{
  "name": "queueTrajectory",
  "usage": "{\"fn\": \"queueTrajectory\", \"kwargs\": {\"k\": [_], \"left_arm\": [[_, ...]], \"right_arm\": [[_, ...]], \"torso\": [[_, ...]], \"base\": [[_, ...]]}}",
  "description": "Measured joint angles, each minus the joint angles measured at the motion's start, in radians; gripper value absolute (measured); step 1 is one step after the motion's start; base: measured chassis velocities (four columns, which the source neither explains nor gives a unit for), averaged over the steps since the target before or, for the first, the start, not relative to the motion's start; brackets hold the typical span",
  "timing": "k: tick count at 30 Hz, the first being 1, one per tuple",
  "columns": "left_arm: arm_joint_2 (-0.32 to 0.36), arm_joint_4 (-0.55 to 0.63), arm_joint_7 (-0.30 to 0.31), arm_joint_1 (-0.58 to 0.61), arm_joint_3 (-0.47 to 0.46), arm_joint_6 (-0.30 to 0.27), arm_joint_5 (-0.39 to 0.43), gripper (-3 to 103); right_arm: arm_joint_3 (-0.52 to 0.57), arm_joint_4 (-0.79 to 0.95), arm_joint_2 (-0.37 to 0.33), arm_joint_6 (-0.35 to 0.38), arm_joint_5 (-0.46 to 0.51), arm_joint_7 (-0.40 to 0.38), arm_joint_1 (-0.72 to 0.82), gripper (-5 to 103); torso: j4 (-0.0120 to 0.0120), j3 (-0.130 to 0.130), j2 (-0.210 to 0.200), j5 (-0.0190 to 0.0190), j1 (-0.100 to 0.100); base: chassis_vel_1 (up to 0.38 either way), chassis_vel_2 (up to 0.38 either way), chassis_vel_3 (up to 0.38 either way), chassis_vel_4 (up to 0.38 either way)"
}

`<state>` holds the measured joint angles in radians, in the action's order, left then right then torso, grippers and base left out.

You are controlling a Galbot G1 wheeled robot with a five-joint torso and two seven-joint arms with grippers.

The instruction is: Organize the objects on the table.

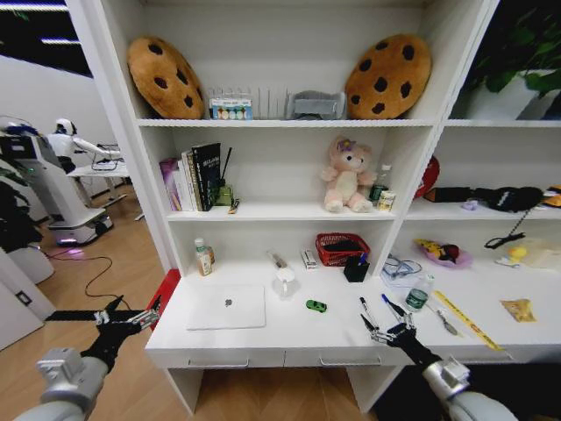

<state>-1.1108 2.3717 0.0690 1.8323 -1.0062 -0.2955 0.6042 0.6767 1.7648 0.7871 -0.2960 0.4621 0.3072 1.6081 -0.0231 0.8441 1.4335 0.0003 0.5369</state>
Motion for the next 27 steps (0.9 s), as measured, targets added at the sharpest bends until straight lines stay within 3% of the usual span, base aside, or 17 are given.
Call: {"fn": "queueTrajectory", "kwargs": {"k": [8, 9, 10, 11, 20, 26, 27], "left_arm": [[0.0, -0.001, -0.001, 0.0, 0.001, 0.001, 0.0, 100], [0.0, -0.001, -0.001, 0.0, 0.001, 0.001, 0.0, 100], [0.0, -0.001, -0.001, 0.0, 0.001, 0.001, 0.0, 100], [0.001, -0.001, -0.002, 0.0, 0.001, 0.001, 0.0, 100], [0.001, -0.001, -0.002, 0.0, 0.001, 0.001, 0.0, 100], [0.001, -0.001, -0.002, 0.0, 0.001, 0.001, 0.0, 100], [0.001, -0.001, -0.002, 0.0, 0.001, 0.001, 0.0, 100]], "right_arm": [[-0.185, -0.131, -0.109, 0.044, 0.062, 0.165, -0.222, 100], [-0.258, -0.174, -0.127, 0.052, 0.088, 0.237, -0.282, 100], [-0.258, -0.174, -0.127, 0.052, 0.088, 0.237, -0.282, 100], [-0.318, -0.211, -0.13, 0.051, 0.097, 0.286, -0.34, 100], [-0.596, -0.419, -0.054, 0.021, 0.112, 0.368, -0.633, 100], [-0.644, -0.484, -0.023, 0.014, 0.126, 0.393, -0.69, 102], [-0.654, -0.504, -0.014, 0.012, 0.131, 0.404, -0.704, 97]], "torso": [[0.0002, 0.0, 0.0, -0.001, 0.0], [-0.0004, 0.0, 0.0, 0.0, 0.0], [-0.0004, 0.0, 0.0, 0.0, 0.0], [-0.0004, 0.0, 0.0, -0.0001, 0.0], [-0.0001, 0.0, 0.0, 0.0, 0.0], [-0.0002, 0.0, 0.0, -0.0003, 0.0], [-0.0003, 0.0, 0.0, -0.0005, 0.0]], "base": [[0.0, 0.0, 0.0, 0.0], [0.0, 0.0, 0.0, 0.0], [0.0, 0.0, 0.0, 0.0], [0.0, 0.0, 0.0, 0.0], [0.0, 0.0, 0.0, 0.0], [0.0, 0.0, 0.0, 0.0], [0.0, 0.0, 0.0, 0.0]]}}
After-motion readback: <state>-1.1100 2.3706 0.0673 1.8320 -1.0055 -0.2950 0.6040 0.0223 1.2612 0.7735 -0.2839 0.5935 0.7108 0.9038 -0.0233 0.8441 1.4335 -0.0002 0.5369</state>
